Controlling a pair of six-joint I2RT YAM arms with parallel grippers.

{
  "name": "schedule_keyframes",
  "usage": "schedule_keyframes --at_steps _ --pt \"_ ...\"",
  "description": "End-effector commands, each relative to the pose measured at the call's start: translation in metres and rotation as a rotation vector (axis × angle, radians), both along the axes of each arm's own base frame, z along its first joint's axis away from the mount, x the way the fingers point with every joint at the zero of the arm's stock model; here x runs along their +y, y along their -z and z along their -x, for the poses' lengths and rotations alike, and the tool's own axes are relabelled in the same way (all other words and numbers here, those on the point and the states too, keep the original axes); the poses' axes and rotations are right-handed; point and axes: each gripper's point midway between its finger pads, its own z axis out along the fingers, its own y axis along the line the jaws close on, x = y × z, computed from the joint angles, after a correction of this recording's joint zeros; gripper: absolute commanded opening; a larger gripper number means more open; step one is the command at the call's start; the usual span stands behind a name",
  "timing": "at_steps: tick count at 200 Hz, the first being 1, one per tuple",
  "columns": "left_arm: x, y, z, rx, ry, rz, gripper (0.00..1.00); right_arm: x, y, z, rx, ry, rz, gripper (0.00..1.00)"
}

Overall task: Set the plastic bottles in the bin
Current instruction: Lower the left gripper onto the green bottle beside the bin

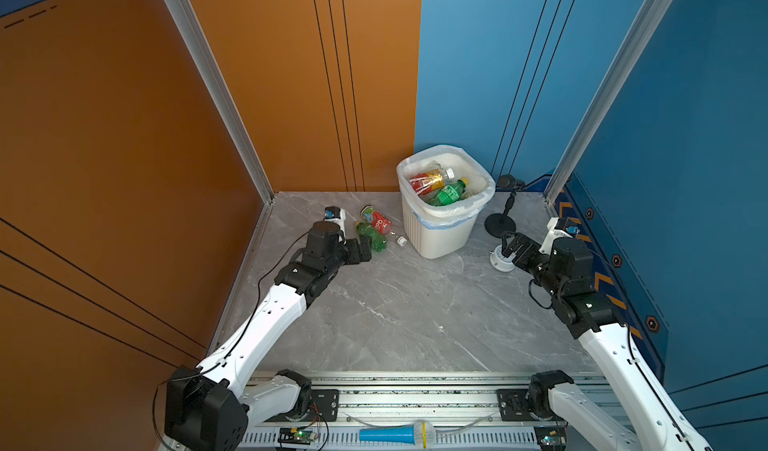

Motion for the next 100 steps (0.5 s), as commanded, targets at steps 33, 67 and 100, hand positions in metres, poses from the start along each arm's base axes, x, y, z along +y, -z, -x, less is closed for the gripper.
schedule_keyframes --at_steps 33,67,100 --pt "0.016 0.004 -0.018 0.016 -0.127 0.158 0.98 0.025 -0.008 -0.007 -0.002 -0.081 0.036 1.00" --pt "0.010 0.037 -0.046 0.165 -0.176 0.171 1.00 0.036 -0.008 -0.009 0.019 -0.124 0.074 1.00" --pt "-0.001 0.055 -0.080 0.227 -0.194 0.203 0.95 0.038 -0.005 -0.007 0.032 -0.139 0.095 1.00"
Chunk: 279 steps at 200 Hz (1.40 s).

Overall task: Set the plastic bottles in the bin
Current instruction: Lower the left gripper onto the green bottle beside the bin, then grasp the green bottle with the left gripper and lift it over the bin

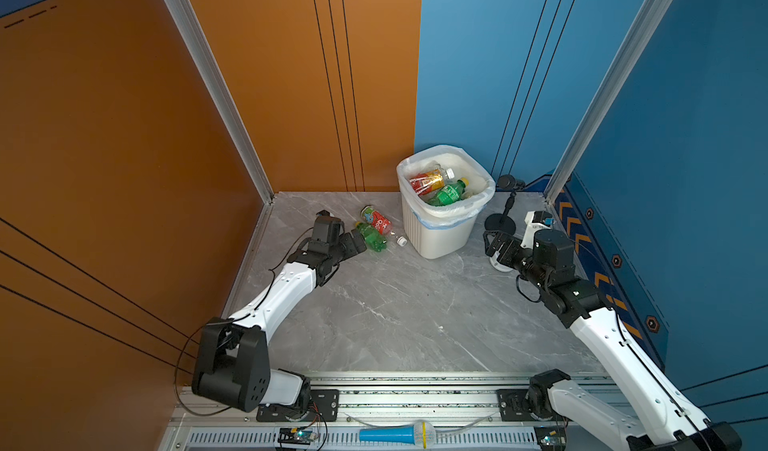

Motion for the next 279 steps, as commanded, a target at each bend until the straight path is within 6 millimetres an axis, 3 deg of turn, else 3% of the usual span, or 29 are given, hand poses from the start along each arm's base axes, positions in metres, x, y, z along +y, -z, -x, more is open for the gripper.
schedule_keyframes --at_steps 1,53,130,237,259,279 --pt "-0.007 0.003 -0.019 0.032 -0.023 0.058 0.94 -0.001 -0.005 0.002 0.001 -0.013 0.043 1.00" --pt "-0.021 0.033 -0.058 0.106 -0.022 0.077 0.91 -0.006 -0.007 0.008 -0.003 -0.006 0.067 1.00" --pt "-0.030 0.074 -0.087 0.187 -0.015 0.086 0.91 -0.012 -0.003 0.013 -0.004 0.006 0.069 1.00" --pt "-0.037 0.110 -0.098 0.259 -0.025 0.086 0.90 -0.025 -0.002 0.015 -0.005 0.037 0.069 1.00" --pt "-0.039 0.115 -0.095 0.278 -0.024 0.091 0.87 -0.026 -0.002 0.015 -0.006 0.042 0.066 1.00" --pt "-0.040 0.118 -0.092 0.285 -0.021 0.088 0.77 -0.027 -0.001 0.014 -0.005 0.045 0.064 1.00"
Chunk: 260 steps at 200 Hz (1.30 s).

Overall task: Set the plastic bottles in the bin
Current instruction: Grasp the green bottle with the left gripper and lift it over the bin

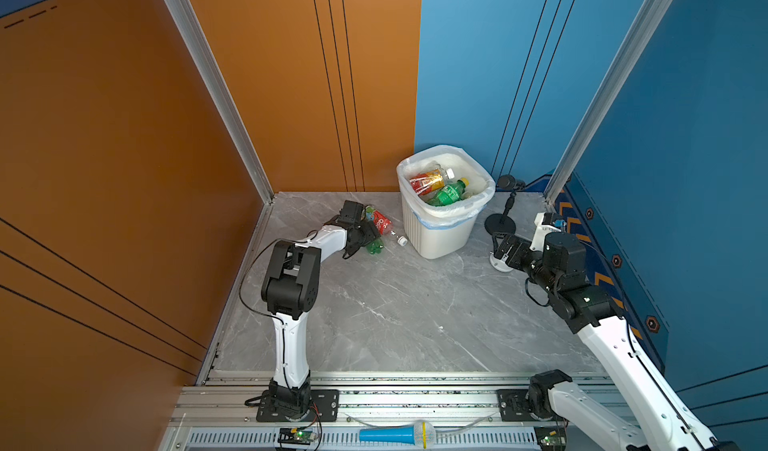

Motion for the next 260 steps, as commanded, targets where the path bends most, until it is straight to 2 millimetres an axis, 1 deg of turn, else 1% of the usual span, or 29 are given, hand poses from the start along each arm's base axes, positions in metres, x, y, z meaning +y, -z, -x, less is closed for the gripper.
schedule_keyframes --at_steps 1,24,46,77,96,130,135,137,144,165,183,190,193,215,240,260 --pt "-0.002 0.010 0.006 0.044 0.003 -0.002 0.76 -0.005 0.006 0.003 0.012 0.007 0.017 1.00" --pt "-0.001 0.008 0.010 0.040 0.003 0.006 0.66 -0.007 0.006 0.003 0.011 0.014 0.015 1.00" --pt "0.000 0.000 0.015 0.025 0.000 0.014 0.62 -0.008 0.005 0.004 0.009 0.018 0.012 1.00" --pt "0.002 -0.032 0.022 -0.036 0.011 0.027 0.59 -0.010 0.005 0.005 0.006 0.024 0.010 1.00" --pt "0.002 -0.060 0.028 -0.089 0.014 0.042 0.58 -0.011 0.004 0.005 0.002 0.027 0.007 1.00" --pt "0.001 -0.125 0.036 -0.231 0.014 0.090 0.58 -0.012 0.003 0.007 -0.003 0.032 0.001 1.00" --pt "0.001 -0.138 0.038 -0.255 0.015 0.101 0.58 -0.012 0.003 0.007 -0.004 0.031 0.001 1.00" --pt "-0.001 -0.148 0.035 -0.289 0.017 0.112 0.58 -0.012 0.004 0.007 -0.002 0.031 0.001 1.00" --pt "-0.003 -0.168 0.035 -0.339 0.020 0.131 0.58 -0.012 0.003 0.008 -0.004 0.030 0.002 1.00" --pt "-0.011 -0.222 0.035 -0.441 0.041 0.167 0.58 -0.013 0.002 0.010 -0.008 0.033 -0.001 1.00" --pt "-0.027 -0.270 0.032 -0.533 0.077 0.204 0.58 -0.013 0.002 0.013 -0.013 0.033 -0.009 1.00" --pt "-0.035 -0.283 0.030 -0.559 0.088 0.217 0.58 -0.014 0.002 0.014 -0.014 0.032 -0.010 1.00" --pt "-0.037 -0.294 0.030 -0.580 0.092 0.225 0.57 -0.014 0.003 0.015 -0.014 0.033 -0.012 1.00" --pt "-0.061 -0.338 0.023 -0.673 0.121 0.269 0.57 -0.016 0.003 0.022 -0.018 0.035 -0.016 1.00" --pt "-0.096 -0.371 0.012 -0.733 0.163 0.312 0.58 -0.017 0.006 0.030 -0.017 0.034 -0.024 1.00" --pt "-0.130 -0.386 -0.001 -0.761 0.201 0.370 0.59 -0.018 0.009 0.036 -0.011 0.032 -0.030 1.00"
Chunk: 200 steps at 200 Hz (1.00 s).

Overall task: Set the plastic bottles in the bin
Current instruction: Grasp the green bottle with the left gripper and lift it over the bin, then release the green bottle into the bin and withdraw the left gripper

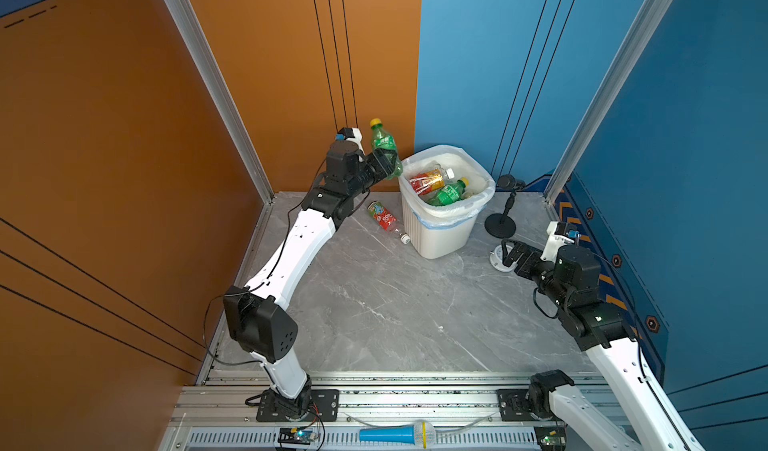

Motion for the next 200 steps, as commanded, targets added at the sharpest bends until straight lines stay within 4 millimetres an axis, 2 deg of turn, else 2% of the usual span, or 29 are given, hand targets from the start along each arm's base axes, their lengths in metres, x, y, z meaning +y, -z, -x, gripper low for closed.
schedule_keyframes --at_steps 1,22,24,28,32,33,38,43,65,99,159,170,188,200 --pt "-0.036 -0.005 -0.015 -0.010 0.057 0.038 0.59 -0.001 0.013 0.010 0.040 -0.005 -0.013 1.00" --pt "-0.072 -0.015 -0.030 -0.019 0.118 0.109 0.59 0.000 0.016 0.013 0.042 -0.009 -0.028 0.99" --pt "-0.075 -0.020 -0.029 -0.028 0.127 0.121 0.59 0.000 0.016 0.014 0.041 -0.011 -0.030 1.00" --pt "-0.084 -0.017 -0.034 -0.023 0.140 0.129 0.59 0.000 0.016 0.014 0.042 -0.013 -0.032 1.00" --pt "-0.089 -0.024 -0.033 -0.033 0.151 0.145 0.59 0.000 0.017 0.015 0.043 -0.014 -0.034 1.00" --pt "-0.091 -0.020 -0.036 -0.025 0.152 0.144 0.59 0.000 0.016 0.015 0.042 -0.014 -0.034 1.00" --pt "-0.099 -0.025 -0.038 -0.039 0.163 0.161 0.59 0.000 0.017 0.016 0.044 -0.015 -0.036 1.00" --pt "-0.106 -0.019 -0.040 -0.015 0.172 0.159 0.59 0.000 0.017 0.016 0.044 -0.013 -0.037 1.00" --pt "-0.133 -0.020 -0.043 -0.025 0.204 0.200 0.58 0.000 0.017 0.019 0.039 -0.012 -0.051 1.00" --pt "-0.157 -0.008 -0.043 -0.015 0.227 0.246 0.57 -0.001 0.021 0.021 0.043 -0.014 -0.060 0.99" --pt "-0.169 0.004 -0.039 0.018 0.262 0.248 0.59 -0.001 0.022 0.021 0.040 -0.012 -0.065 1.00" --pt "-0.170 0.005 -0.037 0.028 0.270 0.244 0.66 -0.001 0.022 0.021 0.040 -0.012 -0.067 1.00" --pt "-0.168 0.007 -0.034 0.045 0.274 0.225 1.00 -0.001 0.022 0.021 0.038 -0.013 -0.068 1.00" --pt "-0.165 0.005 -0.031 0.044 0.274 0.214 0.98 -0.002 0.020 0.021 0.035 -0.012 -0.066 1.00"
